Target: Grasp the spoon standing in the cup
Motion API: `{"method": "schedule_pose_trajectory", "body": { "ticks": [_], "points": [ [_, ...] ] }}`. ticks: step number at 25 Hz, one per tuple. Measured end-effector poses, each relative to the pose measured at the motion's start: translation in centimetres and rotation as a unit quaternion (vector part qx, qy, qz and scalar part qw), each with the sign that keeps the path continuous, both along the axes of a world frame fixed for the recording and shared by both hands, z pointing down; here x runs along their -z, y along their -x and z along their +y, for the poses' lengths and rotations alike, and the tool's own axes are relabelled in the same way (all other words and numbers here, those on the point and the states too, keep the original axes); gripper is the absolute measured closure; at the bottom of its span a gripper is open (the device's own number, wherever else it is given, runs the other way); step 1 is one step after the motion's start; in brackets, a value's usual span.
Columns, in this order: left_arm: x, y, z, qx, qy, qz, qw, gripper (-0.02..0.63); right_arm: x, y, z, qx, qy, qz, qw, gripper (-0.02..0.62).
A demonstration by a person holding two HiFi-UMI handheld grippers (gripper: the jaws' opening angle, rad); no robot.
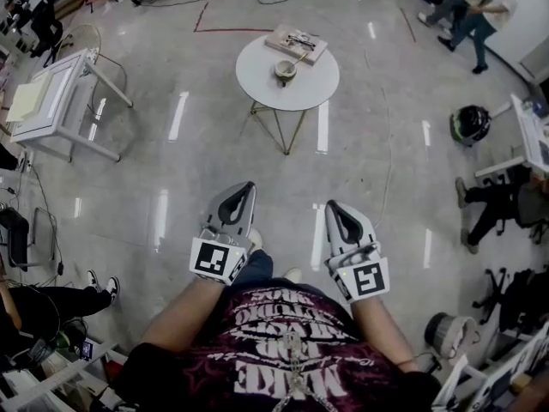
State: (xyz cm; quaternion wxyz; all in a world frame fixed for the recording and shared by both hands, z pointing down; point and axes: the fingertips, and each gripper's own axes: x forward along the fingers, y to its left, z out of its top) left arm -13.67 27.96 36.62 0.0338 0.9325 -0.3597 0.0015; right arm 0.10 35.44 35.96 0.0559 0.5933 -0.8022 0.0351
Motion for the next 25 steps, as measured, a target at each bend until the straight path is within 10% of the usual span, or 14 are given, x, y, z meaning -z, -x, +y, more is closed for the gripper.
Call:
{"method": "schedule_pose_trajectory", "body": {
  "ticks": [25],
  "points": [
    [-1.0, 5.3, -10.6, -0.021, 0.032, 0.04, 0.9985, 0.581, 0.1, 6.0, -10.4, -0.03, 0.011, 0.007, 0.999, 0.569]
  ]
}}
